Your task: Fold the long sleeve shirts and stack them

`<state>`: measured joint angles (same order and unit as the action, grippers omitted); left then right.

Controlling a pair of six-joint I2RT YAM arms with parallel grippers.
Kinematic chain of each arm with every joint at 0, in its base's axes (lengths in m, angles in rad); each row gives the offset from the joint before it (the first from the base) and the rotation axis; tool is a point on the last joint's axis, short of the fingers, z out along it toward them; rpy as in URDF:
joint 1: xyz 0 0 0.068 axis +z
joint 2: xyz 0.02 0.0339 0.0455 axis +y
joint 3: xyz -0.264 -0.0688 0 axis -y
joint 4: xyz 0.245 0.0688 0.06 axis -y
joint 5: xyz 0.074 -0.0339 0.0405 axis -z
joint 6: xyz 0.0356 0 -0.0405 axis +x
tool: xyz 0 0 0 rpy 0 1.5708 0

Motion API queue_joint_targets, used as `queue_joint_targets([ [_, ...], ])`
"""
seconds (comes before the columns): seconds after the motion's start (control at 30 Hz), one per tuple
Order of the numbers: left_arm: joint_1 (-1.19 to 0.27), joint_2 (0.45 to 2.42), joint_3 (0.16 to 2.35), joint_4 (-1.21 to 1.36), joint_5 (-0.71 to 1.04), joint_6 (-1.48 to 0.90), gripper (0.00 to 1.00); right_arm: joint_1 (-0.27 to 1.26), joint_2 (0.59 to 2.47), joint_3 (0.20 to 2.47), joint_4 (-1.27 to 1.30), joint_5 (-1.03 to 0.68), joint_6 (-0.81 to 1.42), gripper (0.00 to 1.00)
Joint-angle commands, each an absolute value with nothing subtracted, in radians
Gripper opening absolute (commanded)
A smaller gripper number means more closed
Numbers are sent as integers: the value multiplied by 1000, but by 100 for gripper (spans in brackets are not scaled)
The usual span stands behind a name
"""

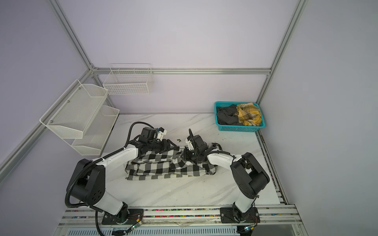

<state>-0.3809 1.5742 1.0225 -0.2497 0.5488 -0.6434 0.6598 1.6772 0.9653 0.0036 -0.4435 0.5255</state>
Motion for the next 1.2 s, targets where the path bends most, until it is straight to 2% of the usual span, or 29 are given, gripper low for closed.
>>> queue_joint_targets([
  [0.0,-381,1521,984,-230,564,-652,61,658,1623,972,-4,-477,450,0],
  [0.17,-381,1494,954,-230,582,-689,66,660,1466,837,43,-447,363,0],
  [0.3,-387,1503,918,-219,610,-721,67,661,1453,749,12,-432,357,1],
  [0.4,-405,1518,898,-221,607,-718,67,664,1449,691,1,-400,399,35],
  [0.47,-425,1537,904,-234,602,-714,67,665,1431,670,-11,-375,433,49],
  [0.5,-438,1549,907,-242,598,-711,67,666,1419,659,-15,-364,449,53],
  [0.67,-488,1594,930,-253,582,-706,65,667,1393,626,-30,-334,489,54],
  [0.97,-499,1710,1005,-227,597,-714,60,669,1408,646,-53,-310,492,38],
  [1.17,-517,1749,1044,-184,616,-745,56,671,1413,650,-70,-298,483,34],
])
